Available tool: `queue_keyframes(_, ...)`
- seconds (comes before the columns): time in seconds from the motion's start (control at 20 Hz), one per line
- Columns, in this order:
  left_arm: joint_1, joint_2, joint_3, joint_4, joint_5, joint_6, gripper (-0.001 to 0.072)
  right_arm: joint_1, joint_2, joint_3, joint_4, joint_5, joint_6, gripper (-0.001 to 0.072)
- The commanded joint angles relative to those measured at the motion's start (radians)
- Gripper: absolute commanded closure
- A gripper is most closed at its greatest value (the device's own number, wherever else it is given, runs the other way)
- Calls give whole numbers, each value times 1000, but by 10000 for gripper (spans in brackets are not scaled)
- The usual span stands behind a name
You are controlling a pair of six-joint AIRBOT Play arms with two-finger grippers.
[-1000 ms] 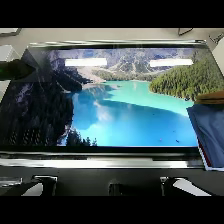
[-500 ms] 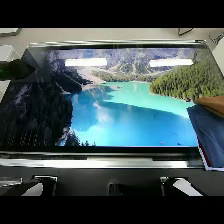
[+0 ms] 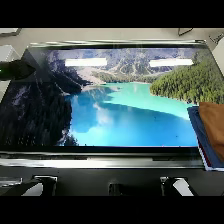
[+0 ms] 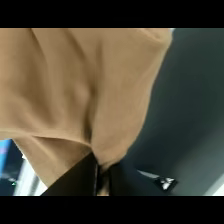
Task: Fold the clothes and pants, and hang the long-sleeved shirts on hangers.
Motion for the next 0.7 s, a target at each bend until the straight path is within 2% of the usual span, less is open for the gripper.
queue_keyframes(0.0, -1, 1, 0, 0, -5, 0, 684, -1, 13, -109, -67, -74, -5, 673)
queue_keyframes(0.05, -1, 1, 0, 0, -5, 0, 685, -1, 13, -110, -70, -87, -5, 615)
queue_keyframes(0.1, -1, 1, 0, 0, -5, 0, 685, 0, 13, -110, -72, -113, -5, 396)
queue_keyframes(0.15, -1, 1, 0, 0, -5, 0, 685, 0, 13, -104, -65, -151, -12, 127)
queue_keyframes(0.2, -1, 1, 0, 0, -4, 0, 685, 0, 13, -82, -44, -178, -56, 10)
queue_keyframes(0.35, -1, 1, 21, -55, 51, -3, 685, 0, 13, 105, 98, -370, -165, 13)
queue_keyframes(0.45, -23, 1, 51, -82, 203, 3, 687, 39, 13, 265, 233, -606, -174, 18)
queue_keyframes(0.5, -51, -4, 62, -28, 280, 33, 687, 98, 13, 321, 288, -714, -192, 30)
queue_keyframes(0.55, -95, -18, 69, 116, 339, 30, 688, 183, 13, 348, 327, -795, -206, 31)
queue_keyframes(0.6, -138, -42, 69, 317, 352, -56, 689, 280, 12, 351, 337, -832, -207, 32)
queue_keyframes(0.65, -185, -77, 68, 538, 303, -206, 688, 389, 1, 350, 333, -819, -208, 32)
